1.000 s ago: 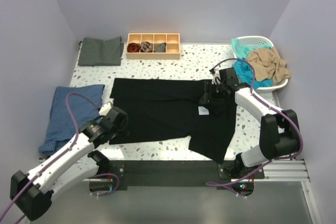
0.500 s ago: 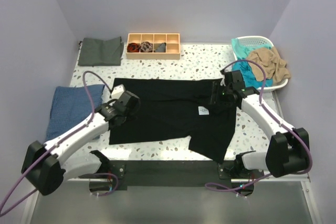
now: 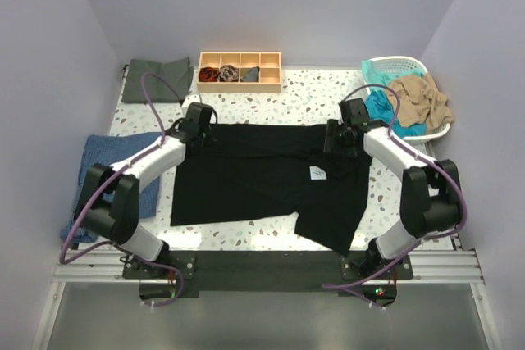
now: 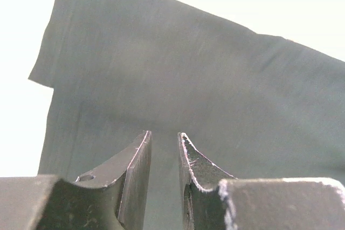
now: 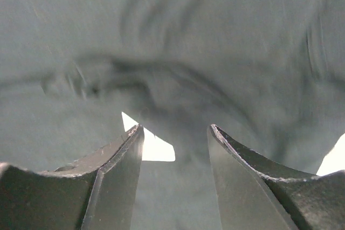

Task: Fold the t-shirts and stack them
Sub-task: Fold the tshirt

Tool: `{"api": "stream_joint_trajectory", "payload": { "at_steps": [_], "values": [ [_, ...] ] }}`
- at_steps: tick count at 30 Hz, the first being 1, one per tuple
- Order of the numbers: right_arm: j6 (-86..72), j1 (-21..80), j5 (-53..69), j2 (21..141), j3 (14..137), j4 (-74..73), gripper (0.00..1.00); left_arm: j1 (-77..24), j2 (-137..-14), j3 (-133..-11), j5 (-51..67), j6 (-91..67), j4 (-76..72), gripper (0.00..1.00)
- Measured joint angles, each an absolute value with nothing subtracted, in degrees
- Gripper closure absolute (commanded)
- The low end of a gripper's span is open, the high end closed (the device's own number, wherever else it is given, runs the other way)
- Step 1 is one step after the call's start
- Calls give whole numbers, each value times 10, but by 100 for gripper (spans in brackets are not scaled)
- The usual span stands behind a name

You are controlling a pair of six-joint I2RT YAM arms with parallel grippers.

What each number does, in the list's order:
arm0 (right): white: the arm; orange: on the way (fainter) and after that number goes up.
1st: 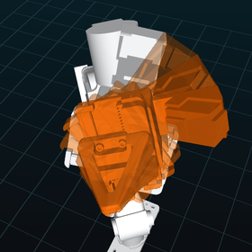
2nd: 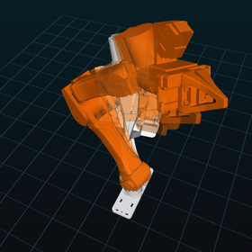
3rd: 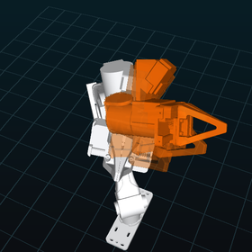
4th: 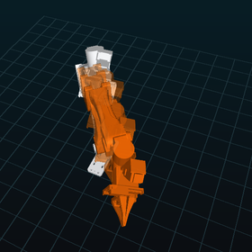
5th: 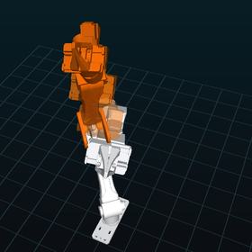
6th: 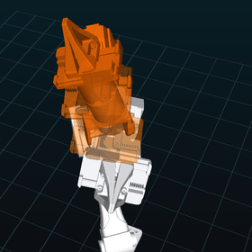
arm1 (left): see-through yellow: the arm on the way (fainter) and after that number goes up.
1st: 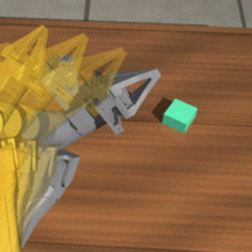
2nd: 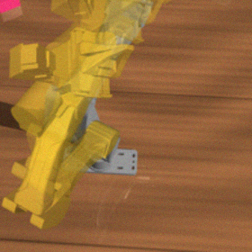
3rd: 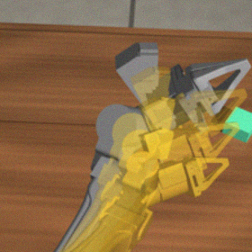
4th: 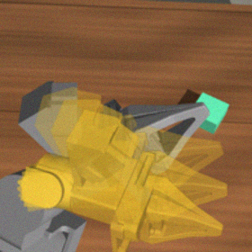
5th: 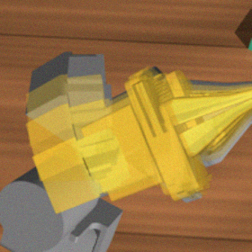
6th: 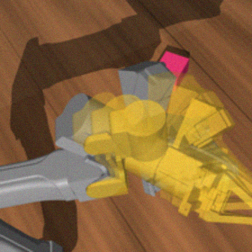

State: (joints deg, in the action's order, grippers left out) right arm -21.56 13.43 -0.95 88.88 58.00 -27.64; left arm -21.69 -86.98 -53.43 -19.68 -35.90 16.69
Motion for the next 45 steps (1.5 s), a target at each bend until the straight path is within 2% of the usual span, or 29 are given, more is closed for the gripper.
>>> {"api": "stream_joint_trajectory", "payload": {
  "at_steps": [11, 17, 25, 45],
  "values": [
    [-210, 131, 10, 1056, 696, -232, 45, -192, -1025, -618, -158, -318, 91, 69],
    [-210, 131, 8, 1101, 733, -231, 45, -161, -1084, -642, -128, -318, 68, 69],
    [-204, 124, 10, 1212, 888, -252, 45, -111, -1159, -731, -87, -318, 41, 69],
    [-152, 119, 132, 1222, 910, -259, 45, -105, -1122, -703, -1, -282, 6, 69]
  ]
}}
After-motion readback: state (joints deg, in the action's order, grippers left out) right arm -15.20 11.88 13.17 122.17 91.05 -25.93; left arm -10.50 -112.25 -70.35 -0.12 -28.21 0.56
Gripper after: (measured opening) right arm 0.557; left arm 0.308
